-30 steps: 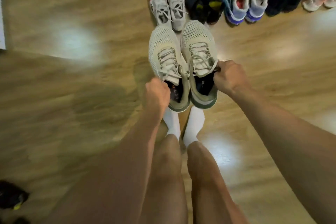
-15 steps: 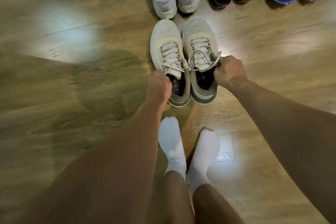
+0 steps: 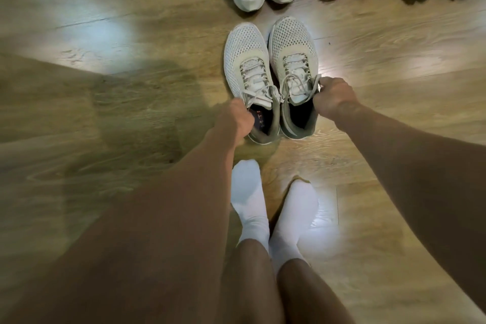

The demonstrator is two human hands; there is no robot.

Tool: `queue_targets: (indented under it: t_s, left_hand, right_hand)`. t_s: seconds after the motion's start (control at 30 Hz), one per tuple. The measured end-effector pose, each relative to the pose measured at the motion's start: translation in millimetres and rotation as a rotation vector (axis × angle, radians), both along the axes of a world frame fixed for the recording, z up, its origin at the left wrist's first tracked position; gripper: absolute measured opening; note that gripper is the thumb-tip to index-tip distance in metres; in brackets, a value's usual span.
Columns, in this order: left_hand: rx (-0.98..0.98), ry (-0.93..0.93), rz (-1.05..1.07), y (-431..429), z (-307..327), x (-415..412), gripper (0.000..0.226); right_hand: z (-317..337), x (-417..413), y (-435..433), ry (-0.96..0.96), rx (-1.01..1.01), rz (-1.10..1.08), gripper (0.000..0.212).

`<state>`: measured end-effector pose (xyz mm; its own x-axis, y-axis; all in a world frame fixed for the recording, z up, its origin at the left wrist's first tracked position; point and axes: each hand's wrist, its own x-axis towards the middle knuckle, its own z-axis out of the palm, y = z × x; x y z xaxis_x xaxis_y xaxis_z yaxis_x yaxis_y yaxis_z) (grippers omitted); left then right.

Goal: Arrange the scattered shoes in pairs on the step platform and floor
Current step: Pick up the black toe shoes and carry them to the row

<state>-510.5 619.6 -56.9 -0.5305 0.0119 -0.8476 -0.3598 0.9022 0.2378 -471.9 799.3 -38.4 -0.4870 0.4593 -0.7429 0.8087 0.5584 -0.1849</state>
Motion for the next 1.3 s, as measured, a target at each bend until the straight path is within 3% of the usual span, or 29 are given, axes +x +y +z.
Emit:
queue_targets:
  t_s: [0.1,0.23,0.5,0.67,0.83,1.03,1.3]
  left_hand:
    - [0.039,0.039,0.014,3.2,51.4,-0.6,0.044]
    - [0.105,0.168,0.014,4.2,146.9,-16.3,0.045]
    - [0.262,0.533,0.019,-40.5,442.7,-46.4,0.05]
    - [0.236,0.798,0.083,-103.1,608.0,-16.5,0.048]
    - [0.189,0.993,0.19,-163.6,740.9,44.0,0.044]
    - [0.031,1.171,0.351,-241.4,842.3,145.4,0.04]
    - [-0.239,1.234,0.654,-360.9,897.2,302.8,0.035]
  right_hand:
    - [45.6,-9.8,-12.4,0.036,-0.023,0.055,0.036]
    - [143.7,-27.4,-37.0,0.157,-0.084,0.209,0.046]
    - [426.5,-53.6,-85.7,0.527,-0.174,0.482,0.053]
    - [589.4,-34.6,-117.7,0.723,-0.17,0.711,0.052]
    - [709.9,4.5,-164.6,0.886,-0.232,0.933,0.052]
    - [814.5,48.9,-252.5,1.009,-0.327,1.259,0.053]
    - [886.8,148.8,-410.3,1.12,-0.53,1.624,0.05]
